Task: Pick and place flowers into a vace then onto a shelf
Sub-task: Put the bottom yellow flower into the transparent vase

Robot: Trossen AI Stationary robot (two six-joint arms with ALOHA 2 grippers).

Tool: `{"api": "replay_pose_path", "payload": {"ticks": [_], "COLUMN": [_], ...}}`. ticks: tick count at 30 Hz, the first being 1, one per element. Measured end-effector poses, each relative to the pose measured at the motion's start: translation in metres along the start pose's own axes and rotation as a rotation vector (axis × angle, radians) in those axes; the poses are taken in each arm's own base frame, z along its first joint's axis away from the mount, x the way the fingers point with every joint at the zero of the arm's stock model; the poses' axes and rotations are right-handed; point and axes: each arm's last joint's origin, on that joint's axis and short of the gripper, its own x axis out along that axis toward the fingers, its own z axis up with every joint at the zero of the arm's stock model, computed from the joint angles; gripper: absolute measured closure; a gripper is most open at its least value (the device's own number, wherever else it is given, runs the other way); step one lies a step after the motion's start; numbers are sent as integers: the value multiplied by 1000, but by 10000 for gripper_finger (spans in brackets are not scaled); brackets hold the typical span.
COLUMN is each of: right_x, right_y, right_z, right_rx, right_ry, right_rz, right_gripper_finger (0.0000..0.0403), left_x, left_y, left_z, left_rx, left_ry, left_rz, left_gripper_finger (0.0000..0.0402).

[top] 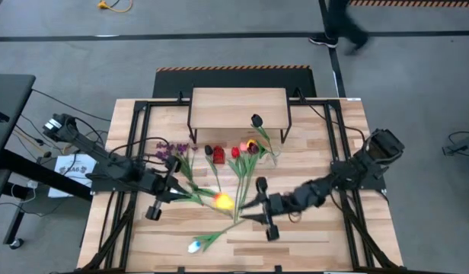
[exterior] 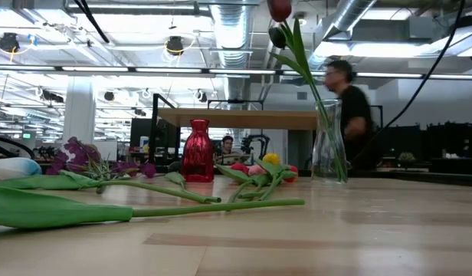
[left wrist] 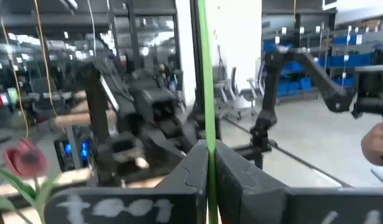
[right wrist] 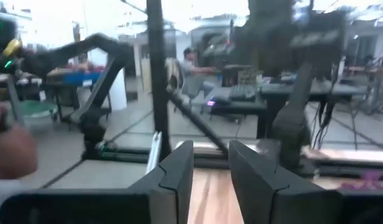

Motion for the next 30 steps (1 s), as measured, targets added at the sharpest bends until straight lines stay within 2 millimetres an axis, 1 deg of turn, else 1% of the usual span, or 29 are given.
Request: {"api": "replay_pose_path", "payload": {"ticks": [3,7,11,15,19,27,30], "right_x": [6,10,14,19,24,33,34], "right_y": [-13,-13,-13,-13,-14,-14,-13], "right_z": [8,12,19,31,43,67,73], "right_rx": [25,-17,-82,-178,-244,-301,-328], "right_ry": [-51,-48,-56,-88,-120,-187,-214], "right_rz": [-20,-21,-23,-60,-98,-120,-85], "right_gripper_finger": [303,281,237,189,159,154,154], "left_x": [8,17,24,30,35,37,37], "left_y": [-2,-3,-5,-5,-3,1,1], "left_z": [-7,-17,-24,-30,-36,-39,-39], "left_rx": [-4,5,12,15,19,12,12], "left_ry": [18,41,36,39,53,60,62], "left_rz": [26,74,86,157,215,240,254], "left_gripper_finger": [401,401,401,401,401,401,401]}}
